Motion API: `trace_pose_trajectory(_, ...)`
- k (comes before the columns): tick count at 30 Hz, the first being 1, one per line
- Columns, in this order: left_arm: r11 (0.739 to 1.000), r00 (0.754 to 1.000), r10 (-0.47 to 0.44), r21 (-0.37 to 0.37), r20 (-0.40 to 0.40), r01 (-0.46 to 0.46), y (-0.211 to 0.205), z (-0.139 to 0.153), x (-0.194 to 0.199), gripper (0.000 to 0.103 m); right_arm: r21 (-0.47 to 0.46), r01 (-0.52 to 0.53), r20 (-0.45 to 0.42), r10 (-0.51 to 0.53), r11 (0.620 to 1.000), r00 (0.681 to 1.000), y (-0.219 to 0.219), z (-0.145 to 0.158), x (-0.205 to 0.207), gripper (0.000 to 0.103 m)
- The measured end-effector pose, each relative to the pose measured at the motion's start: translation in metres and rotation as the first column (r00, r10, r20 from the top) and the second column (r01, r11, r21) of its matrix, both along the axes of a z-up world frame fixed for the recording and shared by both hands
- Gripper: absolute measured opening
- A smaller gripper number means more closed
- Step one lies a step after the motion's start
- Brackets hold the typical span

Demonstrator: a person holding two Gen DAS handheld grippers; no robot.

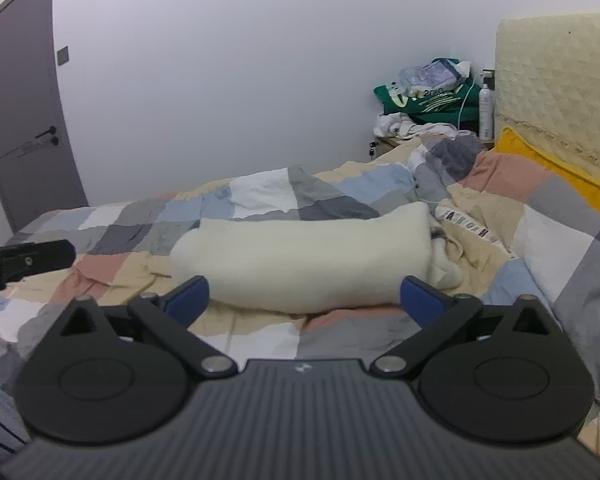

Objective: Fold large clothes

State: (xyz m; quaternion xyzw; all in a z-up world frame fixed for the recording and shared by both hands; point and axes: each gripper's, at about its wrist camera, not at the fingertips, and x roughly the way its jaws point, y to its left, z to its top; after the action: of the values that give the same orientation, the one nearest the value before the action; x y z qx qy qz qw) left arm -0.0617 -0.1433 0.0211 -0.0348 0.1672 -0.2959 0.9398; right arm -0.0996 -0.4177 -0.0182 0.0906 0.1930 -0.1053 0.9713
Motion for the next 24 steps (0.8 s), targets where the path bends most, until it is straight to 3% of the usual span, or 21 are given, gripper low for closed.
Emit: trace_pose_trajectory(24, 0.999, 1.0, 0.031, 0.025, 0.0, -0.031, -0.001, 0.008, -0.008, 0.103, -0.013, -0.024, 0.018, 0.024, 1.0, 1.0, 0.008, 0.008, -0.005, 0.103)
